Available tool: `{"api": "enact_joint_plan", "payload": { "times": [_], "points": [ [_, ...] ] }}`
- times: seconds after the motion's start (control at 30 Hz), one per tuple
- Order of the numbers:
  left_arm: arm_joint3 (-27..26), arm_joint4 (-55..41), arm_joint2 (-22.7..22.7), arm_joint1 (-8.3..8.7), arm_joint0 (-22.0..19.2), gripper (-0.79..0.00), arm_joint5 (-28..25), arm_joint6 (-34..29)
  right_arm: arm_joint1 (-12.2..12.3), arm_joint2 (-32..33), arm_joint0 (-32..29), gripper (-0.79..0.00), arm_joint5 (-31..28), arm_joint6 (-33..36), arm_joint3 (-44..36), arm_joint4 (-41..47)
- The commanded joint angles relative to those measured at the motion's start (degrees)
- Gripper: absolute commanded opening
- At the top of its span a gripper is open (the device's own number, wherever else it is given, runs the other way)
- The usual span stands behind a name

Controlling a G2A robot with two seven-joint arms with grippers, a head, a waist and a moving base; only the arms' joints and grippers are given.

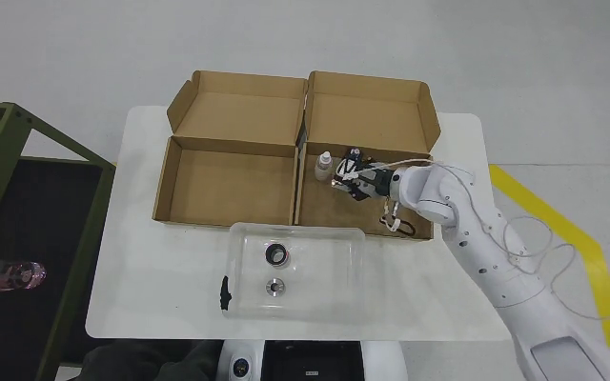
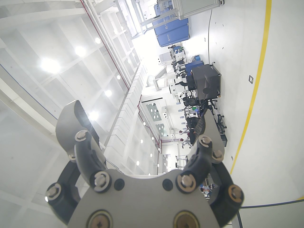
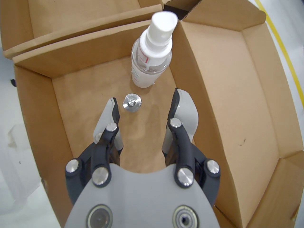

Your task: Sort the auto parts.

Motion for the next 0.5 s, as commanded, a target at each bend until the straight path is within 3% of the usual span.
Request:
{"api": "enact_joint_plan", "payload": {
  "times": [0.0,0.2,0.47],
  "points": [
    [0.0,0.0,0.0,0.0,0.0,0.0,0.0,0.0,0.39,1.38,-1.43,-0.336,-0.67,-0.36,-2.5,0.87],
    [0.0,0.0,0.0,0.0,0.0,0.0,0.0,0.0,1.47,4.16,-6.47,-0.283,-2.79,-0.72,-11.33,2.09],
    [0.0,0.0,0.0,0.0,0.0,0.0,0.0,0.0,2.22,4.51,-10.94,-0.28,-6.06,-1.06,-19.55,1.82]
  ]
}}
